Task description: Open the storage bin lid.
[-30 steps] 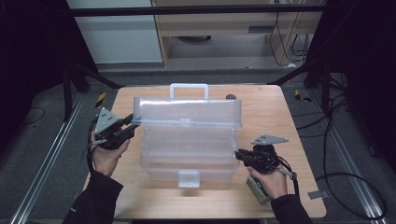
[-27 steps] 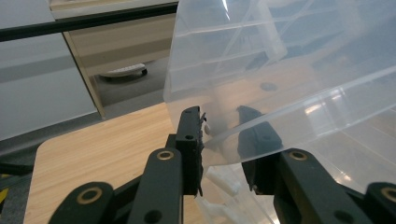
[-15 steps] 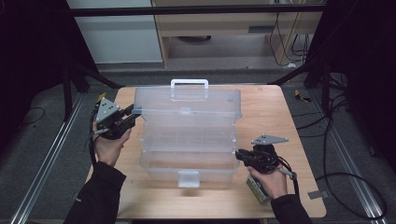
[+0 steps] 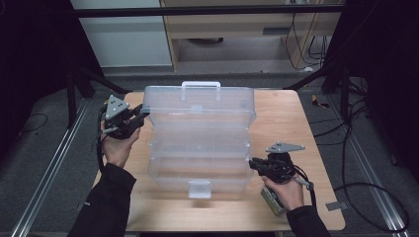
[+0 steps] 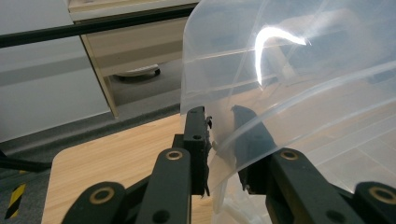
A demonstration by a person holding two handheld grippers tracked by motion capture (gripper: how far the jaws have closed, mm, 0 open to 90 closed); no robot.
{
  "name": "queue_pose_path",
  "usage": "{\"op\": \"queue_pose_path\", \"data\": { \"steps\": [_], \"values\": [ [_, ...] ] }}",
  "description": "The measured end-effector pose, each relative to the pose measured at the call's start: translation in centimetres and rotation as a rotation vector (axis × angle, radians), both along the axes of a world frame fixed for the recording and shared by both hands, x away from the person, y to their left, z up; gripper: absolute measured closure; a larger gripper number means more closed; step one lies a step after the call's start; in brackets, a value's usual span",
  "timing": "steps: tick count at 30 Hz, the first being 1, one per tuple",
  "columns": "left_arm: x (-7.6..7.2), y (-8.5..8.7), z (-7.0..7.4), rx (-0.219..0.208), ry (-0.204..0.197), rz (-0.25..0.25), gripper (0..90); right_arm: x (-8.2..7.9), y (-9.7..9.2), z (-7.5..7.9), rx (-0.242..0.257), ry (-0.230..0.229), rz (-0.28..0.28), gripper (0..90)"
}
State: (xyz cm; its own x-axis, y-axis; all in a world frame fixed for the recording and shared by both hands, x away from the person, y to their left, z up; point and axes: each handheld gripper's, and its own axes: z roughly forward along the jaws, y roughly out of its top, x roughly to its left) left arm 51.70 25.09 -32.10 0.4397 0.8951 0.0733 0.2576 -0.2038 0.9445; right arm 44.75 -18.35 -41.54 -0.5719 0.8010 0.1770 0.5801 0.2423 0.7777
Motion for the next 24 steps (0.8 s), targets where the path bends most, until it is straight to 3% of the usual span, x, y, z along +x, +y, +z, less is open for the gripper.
{"op": "queue_pose_path", "data": {
  "steps": [24],
  "values": [
    [3.0,-0.6,0.9,-0.021,0.005,0.04,77.0,0.1,0.0,0.0,-0.002,-0.006,0.006,77.4]
  ]
}}
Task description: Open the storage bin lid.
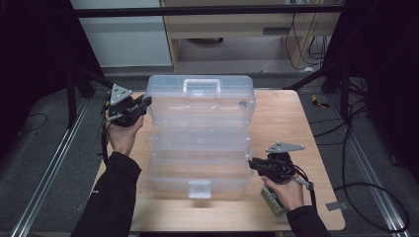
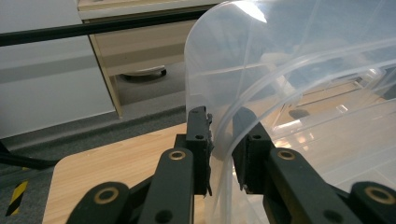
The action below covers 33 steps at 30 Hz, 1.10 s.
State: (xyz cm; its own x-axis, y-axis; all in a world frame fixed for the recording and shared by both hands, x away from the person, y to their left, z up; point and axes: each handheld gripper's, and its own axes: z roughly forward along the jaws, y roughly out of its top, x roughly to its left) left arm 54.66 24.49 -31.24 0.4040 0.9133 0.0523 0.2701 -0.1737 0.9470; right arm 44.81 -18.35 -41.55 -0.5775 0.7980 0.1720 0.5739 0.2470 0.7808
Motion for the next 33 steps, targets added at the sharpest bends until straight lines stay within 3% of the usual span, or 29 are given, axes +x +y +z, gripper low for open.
{"op": "queue_pose_path", "data": {
  "steps": [13,14,21,33],
  "values": [
    [1.8,-0.4,0.1,-0.013,0.002,0.027,77.8,0.0,0.0,0.0,0.001,-0.001,0.002,77.3],
    [2.0,-0.4,0.1,-0.002,-0.011,0.03,77.8,0.0,0.0,0.0,0.002,0.001,0.001,77.3],
    [2.6,-0.5,-0.1,-0.027,0.001,0.034,78.4,0.0,-0.1,-0.1,0.003,0.001,0.003,77.2],
    [3.7,-0.8,-0.2,-0.02,0.002,0.048,78.5,0.1,-0.1,-0.1,0.004,0.003,0.004,77.0]
  ]
}}
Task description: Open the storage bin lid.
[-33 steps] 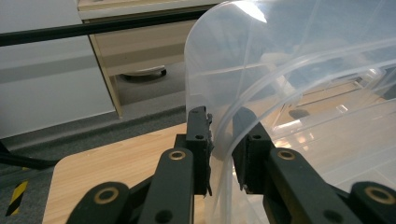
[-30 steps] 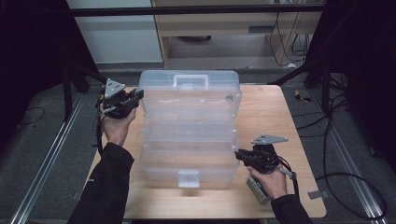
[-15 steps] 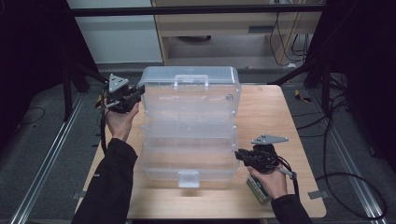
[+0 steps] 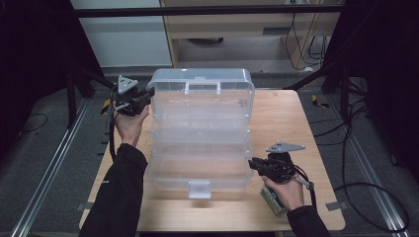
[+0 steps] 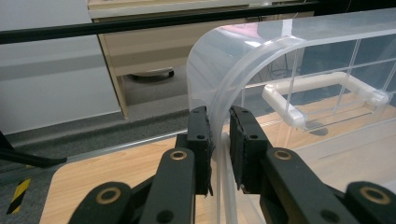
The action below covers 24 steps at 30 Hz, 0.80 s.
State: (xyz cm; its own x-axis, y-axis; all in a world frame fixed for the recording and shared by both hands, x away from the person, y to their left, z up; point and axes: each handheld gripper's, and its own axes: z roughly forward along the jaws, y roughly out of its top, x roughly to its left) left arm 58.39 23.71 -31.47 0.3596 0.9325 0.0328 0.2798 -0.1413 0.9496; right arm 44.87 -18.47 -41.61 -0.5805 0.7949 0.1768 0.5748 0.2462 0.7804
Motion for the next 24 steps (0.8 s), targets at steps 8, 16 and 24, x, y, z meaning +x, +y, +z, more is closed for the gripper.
{"op": "queue_pose_path", "data": {
  "steps": [8,16,24],
  "values": [
    [1.0,-0.1,-0.1,-0.001,0.012,0.005,78.6,0.0,0.0,0.0,0.0,0.001,0.0,77.0],
    [1.8,-0.1,-0.2,0.001,0.022,-0.001,78.4,0.1,0.0,0.0,0.008,0.009,-0.002,76.4],
    [2.8,-0.2,-0.4,-0.024,0.035,0.007,78.7,0.1,0.0,-0.1,0.007,0.011,0.0,75.7]
  ]
}}
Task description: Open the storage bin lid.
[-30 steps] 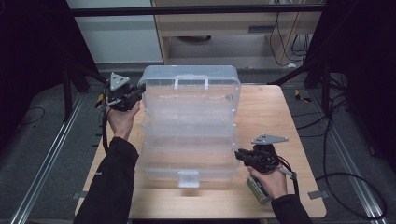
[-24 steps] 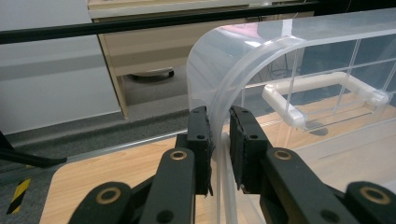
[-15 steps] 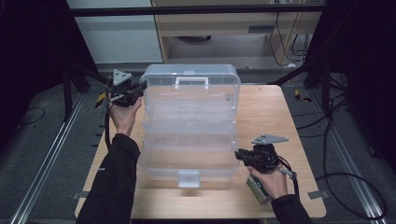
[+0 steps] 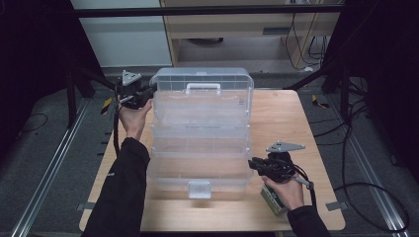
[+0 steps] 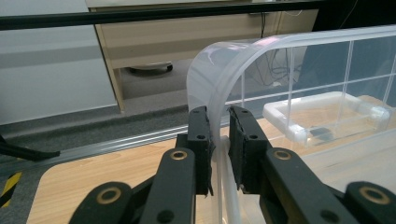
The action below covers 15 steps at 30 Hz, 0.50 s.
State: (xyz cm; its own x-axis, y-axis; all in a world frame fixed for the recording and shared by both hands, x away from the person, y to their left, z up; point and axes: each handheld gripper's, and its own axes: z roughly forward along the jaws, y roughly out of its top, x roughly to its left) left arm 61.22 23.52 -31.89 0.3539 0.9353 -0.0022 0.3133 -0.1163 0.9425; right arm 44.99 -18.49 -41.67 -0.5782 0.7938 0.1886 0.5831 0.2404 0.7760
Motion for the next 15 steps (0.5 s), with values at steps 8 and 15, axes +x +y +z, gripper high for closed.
{"op": "queue_pose_path", "data": {
  "steps": [8,15],
  "values": [
    [0.9,0.2,-0.6,-0.017,0.018,0.007,78.5,0.1,0.0,0.0,-0.018,-0.011,-0.006,75.6],
    [1.9,0.2,-0.9,-0.017,0.04,0.009,78.3,0.1,-0.1,0.0,-0.025,-0.012,-0.01,76.0]
  ]
}}
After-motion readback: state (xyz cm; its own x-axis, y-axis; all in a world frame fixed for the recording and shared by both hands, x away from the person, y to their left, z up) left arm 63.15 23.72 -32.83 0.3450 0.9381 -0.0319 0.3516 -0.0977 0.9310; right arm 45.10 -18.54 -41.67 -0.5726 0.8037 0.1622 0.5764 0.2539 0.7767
